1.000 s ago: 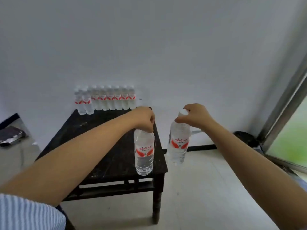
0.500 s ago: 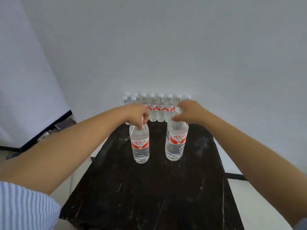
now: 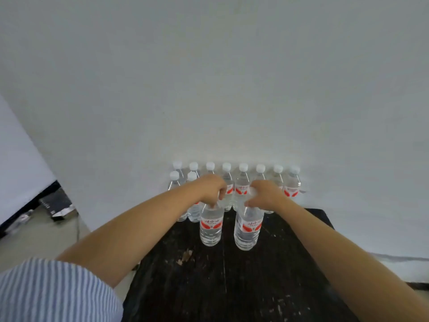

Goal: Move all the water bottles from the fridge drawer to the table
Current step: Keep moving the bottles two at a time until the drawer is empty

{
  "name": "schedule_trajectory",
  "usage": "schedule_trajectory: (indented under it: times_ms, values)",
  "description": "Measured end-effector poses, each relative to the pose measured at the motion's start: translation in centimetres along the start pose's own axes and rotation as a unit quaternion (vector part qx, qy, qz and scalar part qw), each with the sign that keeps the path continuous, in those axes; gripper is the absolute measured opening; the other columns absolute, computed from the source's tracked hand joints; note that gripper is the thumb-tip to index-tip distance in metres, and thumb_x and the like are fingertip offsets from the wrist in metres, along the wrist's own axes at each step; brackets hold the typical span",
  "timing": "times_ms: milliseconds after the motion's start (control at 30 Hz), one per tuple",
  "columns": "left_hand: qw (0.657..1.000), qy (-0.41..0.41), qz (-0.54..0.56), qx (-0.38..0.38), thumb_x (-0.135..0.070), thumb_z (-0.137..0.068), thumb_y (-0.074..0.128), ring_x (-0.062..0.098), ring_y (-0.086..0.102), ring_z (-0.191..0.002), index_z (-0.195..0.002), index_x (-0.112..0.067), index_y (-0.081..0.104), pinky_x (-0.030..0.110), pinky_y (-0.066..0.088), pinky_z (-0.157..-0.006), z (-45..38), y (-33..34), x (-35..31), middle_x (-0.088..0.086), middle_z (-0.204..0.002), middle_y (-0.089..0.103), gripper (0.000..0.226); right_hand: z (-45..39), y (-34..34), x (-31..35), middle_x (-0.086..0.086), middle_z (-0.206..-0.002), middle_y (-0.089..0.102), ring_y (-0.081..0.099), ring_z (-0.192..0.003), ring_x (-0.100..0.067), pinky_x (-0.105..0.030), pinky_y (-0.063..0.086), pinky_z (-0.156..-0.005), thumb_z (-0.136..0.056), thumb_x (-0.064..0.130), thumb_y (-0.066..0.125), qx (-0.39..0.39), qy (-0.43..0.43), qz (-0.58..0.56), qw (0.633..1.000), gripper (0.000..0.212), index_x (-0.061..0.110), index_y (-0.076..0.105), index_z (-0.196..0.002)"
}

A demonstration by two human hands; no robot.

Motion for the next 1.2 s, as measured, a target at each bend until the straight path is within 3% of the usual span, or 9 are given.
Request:
schedule_trajectory:
  times_ms: [67, 133, 267, 433, 500, 567, 767, 1000, 1200]
  values:
    - [1.0, 0.011, 0.003, -0.006, 0.002, -0.084, 0.059, 0.012, 0.045, -0.079, -0.103, -0.009, 0.06, 0.02, 0.035, -0.068, -3.4, 0.1, 2.0, 0.007, -0.109, 0.054, 0.022, -3.5, 1.3, -0.1, -0.01, -0.114, 0.06, 0.057, -0.104, -0.023, -0.031, 0.049, -0.089, -0.08, 0.021, 0.068, 0.003, 0.016, -0.014, 1.0, 0.045, 0.006, 0.053, -0.12]
    - [1.0, 0.017, 0.01, -0.013, 0.003, -0.084, 0.058, 0.014, 0.044, -0.085, -0.107, -0.006, 0.061, 0.022, 0.034, -0.068, -6.5, 0.3, 3.6, 0.01, -0.112, 0.057, 0.025, -6.8, 2.5, -0.1, -0.009, -0.109, 0.06, 0.056, -0.095, -0.02, -0.029, 0.049, -0.086, -0.081, 0.02, 0.067, 0.006, 0.025, -0.015, 1.0, 0.043, 0.004, 0.054, -0.119]
    - [0.999, 0.03, 0.018, -0.018, 0.005, -0.084, 0.054, 0.015, 0.044, -0.085, -0.109, -0.004, 0.063, 0.014, 0.026, -0.051, -11.9, 0.7, 5.9, 0.012, -0.119, 0.06, 0.027, -12.5, 4.2, -0.2, -0.013, -0.116, 0.061, 0.057, -0.101, -0.024, -0.029, 0.044, -0.081, -0.082, 0.018, 0.065, 0.015, 0.032, -0.019, 0.999, 0.041, 0.002, 0.054, -0.118]
    - [0.999, 0.028, 0.029, 0.005, 0.002, -0.083, 0.06, 0.021, 0.054, -0.093, -0.108, -0.007, 0.063, 0.02, 0.04, -0.067, -17.0, 2.2, 8.8, 0.009, -0.12, 0.059, 0.027, -17.9, 6.1, -0.7, -0.015, -0.113, 0.06, 0.056, -0.099, -0.025, -0.033, 0.046, -0.087, -0.083, 0.016, 0.063, 0.025, 0.024, -0.015, 0.999, 0.038, 0.001, 0.053, -0.116]
    - [0.999, 0.031, 0.023, 0.019, 0.002, -0.082, 0.061, 0.019, 0.052, -0.089, -0.108, -0.009, 0.062, 0.017, 0.037, -0.06, -17.9, 3.1, 9.6, 0.007, -0.119, 0.059, 0.028, -19.4, 6.6, -0.5, -0.013, -0.11, 0.06, 0.055, -0.098, -0.023, -0.031, 0.045, -0.087, -0.085, 0.017, 0.062, 0.03, 0.018, -0.013, 0.999, 0.04, 0.002, 0.052, -0.121]
    - [0.999, 0.027, 0.01, 0.029, 0.002, -0.082, 0.06, 0.016, 0.049, -0.085, -0.109, -0.01, 0.062, 0.016, 0.033, -0.054, -18.6, 4.0, 10.2, 0.006, -0.118, 0.059, 0.029, -20.4, 7.1, 0.0, -0.013, -0.12, 0.061, 0.057, -0.111, -0.026, -0.032, 0.045, -0.092, -0.084, 0.021, 0.063, 0.032, 0.008, -0.006, 0.999, 0.046, 0.005, 0.051, -0.126]
    - [0.999, -0.004, 0.014, 0.047, 0.003, -0.082, 0.061, 0.018, 0.051, -0.089, -0.112, -0.009, 0.059, 0.024, 0.038, -0.07, -19.9, 4.7, 10.5, 0.006, -0.116, 0.059, 0.032, -20.9, 8.0, -0.3, -0.012, -0.128, 0.059, 0.056, -0.117, -0.027, -0.031, 0.045, -0.093, -0.085, 0.022, 0.064, 0.029, -0.008, -0.018, 0.999, 0.052, 0.008, 0.046, -0.131]
    - [0.996, -0.085, -0.011, -0.011, -0.003, -0.087, 0.055, 0.027, 0.053, -0.117, -0.128, -0.013, 0.05, 0.032, 0.046, -0.09, -17.6, 4.1, 9.2, 0.012, -0.13, 0.051, 0.042, -19.2, 8.0, -0.3, -0.017, -0.131, 0.053, 0.055, -0.119, -0.03, -0.033, 0.045, -0.097, -0.092, 0.021, 0.053, 0.036, 0.001, -0.007, 0.999, 0.054, 0.003, 0.033, -0.138]
    - [0.989, -0.104, -0.078, -0.071, -0.003, -0.09, 0.048, 0.029, 0.04, -0.124, -0.13, -0.008, 0.047, 0.036, 0.043, -0.096, -12.7, 1.3, 4.8, 0.013, -0.131, 0.043, 0.04, -13.6, 2.4, -1.9, -0.015, -0.131, 0.054, 0.055, -0.118, -0.03, -0.037, 0.048, -0.095, -0.094, 0.011, 0.044, -0.017, 0.023, 0.092, 0.995, 0.039, 0.006, 0.045, -0.132]
Point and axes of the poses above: each hand's wrist, its own z-axis away from the middle knuckle, its own y-axis out of the palm, x = y × z, the point moved 5 cm from there along -z, towards the middle knuckle
